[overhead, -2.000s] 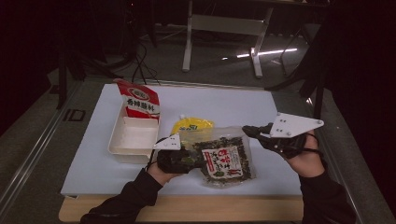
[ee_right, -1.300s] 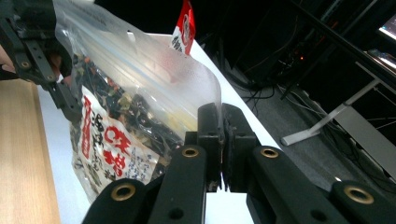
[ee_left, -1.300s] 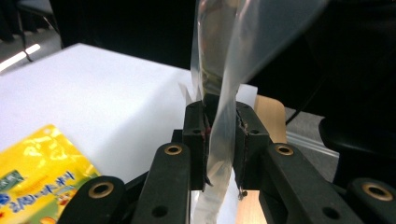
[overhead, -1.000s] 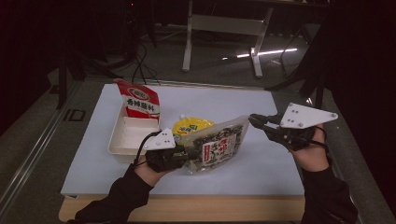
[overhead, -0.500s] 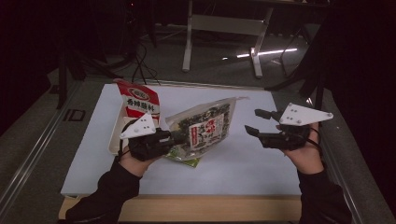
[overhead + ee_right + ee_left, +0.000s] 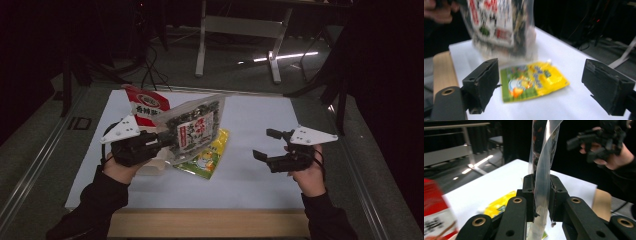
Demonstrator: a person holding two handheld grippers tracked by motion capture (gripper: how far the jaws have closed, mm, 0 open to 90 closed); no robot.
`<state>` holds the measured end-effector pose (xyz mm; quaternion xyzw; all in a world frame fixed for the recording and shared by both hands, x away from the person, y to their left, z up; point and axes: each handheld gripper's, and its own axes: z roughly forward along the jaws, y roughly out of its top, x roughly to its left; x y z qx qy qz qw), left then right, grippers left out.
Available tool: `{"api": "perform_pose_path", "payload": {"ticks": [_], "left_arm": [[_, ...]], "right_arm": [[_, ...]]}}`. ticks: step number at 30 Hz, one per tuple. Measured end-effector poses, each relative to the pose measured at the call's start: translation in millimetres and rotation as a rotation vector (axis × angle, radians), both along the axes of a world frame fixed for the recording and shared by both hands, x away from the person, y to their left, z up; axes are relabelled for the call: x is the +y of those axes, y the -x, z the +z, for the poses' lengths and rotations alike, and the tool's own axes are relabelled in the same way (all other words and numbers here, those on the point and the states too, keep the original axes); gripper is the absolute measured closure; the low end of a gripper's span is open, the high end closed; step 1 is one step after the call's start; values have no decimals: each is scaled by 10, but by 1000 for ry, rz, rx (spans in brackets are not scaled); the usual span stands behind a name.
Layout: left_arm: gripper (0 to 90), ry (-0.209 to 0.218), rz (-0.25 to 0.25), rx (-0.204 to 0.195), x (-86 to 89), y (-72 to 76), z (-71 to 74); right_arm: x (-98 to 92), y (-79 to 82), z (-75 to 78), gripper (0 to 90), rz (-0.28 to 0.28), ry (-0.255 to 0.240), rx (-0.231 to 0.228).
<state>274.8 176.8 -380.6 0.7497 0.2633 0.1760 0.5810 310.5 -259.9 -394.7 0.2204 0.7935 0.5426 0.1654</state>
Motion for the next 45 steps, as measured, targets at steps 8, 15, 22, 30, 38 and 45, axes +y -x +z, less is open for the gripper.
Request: {"api": "perform_pose_path", "payload": {"ticks": [8, 15, 22, 30, 38, 45], "left_arm": [[799, -28, 77, 10, 290, -4, -23], [798, -58, 157, 15, 610, -35, -55], [798, -83, 198, 33, 781, -67, -75], [798, -95, 228, 56, 887, -136, -145], [798, -68, 233, 88, 972, -292, -288], [798, -92, 220, 78, 940, -369, -387]], "right_arm": [[11, -9, -156, 142, 28, 1, 14], [-43, -11, -221, 143, 32, -18, 21], [-69, -19, -249, 144, 27, -13, 30], [-53, -25, -258, 144, 29, -13, 26], [-27, -38, -278, 144, 37, -13, 30], [-13, -46, -306, 144, 40, -3, 38]]}}
